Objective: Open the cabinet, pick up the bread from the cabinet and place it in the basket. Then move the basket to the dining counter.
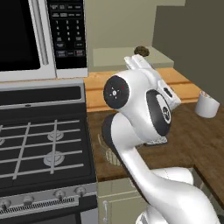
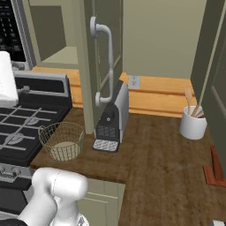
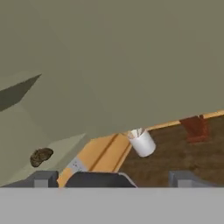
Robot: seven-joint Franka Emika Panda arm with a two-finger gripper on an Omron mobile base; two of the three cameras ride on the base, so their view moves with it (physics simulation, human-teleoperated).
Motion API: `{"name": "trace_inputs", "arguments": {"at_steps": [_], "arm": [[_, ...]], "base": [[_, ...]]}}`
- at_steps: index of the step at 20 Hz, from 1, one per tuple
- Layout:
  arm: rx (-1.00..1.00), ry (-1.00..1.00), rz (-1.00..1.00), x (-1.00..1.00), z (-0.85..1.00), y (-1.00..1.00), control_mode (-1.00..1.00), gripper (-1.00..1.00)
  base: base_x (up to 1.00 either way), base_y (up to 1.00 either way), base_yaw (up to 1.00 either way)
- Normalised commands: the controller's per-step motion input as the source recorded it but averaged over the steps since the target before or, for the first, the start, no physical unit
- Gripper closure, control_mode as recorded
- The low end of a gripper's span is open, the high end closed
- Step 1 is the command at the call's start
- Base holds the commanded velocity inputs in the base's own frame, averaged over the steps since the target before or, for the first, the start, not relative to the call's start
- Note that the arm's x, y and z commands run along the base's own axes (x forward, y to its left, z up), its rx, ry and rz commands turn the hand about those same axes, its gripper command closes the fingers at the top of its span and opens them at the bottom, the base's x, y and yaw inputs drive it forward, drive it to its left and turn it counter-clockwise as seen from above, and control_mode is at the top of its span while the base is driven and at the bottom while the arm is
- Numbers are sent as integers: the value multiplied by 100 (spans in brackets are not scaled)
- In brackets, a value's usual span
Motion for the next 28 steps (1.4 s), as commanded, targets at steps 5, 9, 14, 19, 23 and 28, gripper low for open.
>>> {"name": "trace_inputs", "arguments": {"at_steps": [5, 9, 14, 19, 23, 28], "arm": [[-50, 61, 37, 35, 55, -3, -100, -100], [-23, 56, 22, 77, 79, -7, -100, -100], [-3, 24, 11, 100, 17, -11, -100, -100], [-10, -1, 12, 69, -38, -23, -100, -100], [-11, -4, 9, 59, -7, -44, -100, -100], [-3, 2, 4, 50, 0, -35, -100, -100]], "base": [[0, 0, 0], [0, 0, 0], [0, 0, 0], [0, 0, 0], [0, 0, 0], [0, 0, 0]]}}
